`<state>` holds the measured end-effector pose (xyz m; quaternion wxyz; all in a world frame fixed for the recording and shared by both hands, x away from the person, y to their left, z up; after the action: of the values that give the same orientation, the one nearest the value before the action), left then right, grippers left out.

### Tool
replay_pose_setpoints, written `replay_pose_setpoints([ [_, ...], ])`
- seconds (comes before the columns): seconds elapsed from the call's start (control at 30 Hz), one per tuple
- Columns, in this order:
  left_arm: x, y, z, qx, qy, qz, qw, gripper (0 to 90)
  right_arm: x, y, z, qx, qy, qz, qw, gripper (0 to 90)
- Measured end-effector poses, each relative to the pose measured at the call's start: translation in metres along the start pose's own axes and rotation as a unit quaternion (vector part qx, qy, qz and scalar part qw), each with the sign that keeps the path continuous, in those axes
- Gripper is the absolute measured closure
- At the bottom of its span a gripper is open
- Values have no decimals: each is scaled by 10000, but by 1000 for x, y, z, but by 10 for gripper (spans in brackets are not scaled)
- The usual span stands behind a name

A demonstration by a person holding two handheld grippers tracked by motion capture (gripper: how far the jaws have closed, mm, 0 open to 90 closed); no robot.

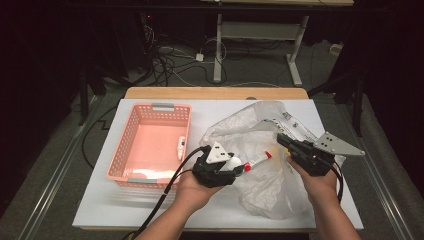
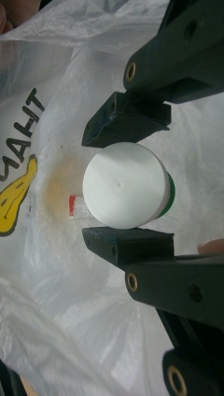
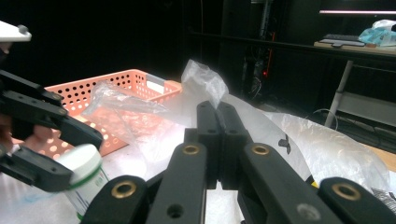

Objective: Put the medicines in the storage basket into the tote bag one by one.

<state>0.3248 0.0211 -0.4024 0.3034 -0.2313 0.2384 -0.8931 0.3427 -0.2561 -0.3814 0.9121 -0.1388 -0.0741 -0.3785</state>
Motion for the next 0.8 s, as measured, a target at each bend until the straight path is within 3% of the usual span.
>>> replay_pose_setpoints([
  [0.8, 7, 86, 7, -37, 24, -205, 9998, 489, 3, -1, 0, 38, -2, -27, 10000, 900],
])
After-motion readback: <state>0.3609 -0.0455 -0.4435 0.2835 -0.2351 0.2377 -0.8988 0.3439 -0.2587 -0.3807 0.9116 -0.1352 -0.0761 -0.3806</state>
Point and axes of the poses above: each handheld gripper's, and its own axes: y roughly forward along the jaws, z roughly out of its top, x roughly to its right, the point moved 1 cm from there along y, roughly forward along the jaws, and after that the axes turned 14 degrees about -y, right-handed, at the moved point
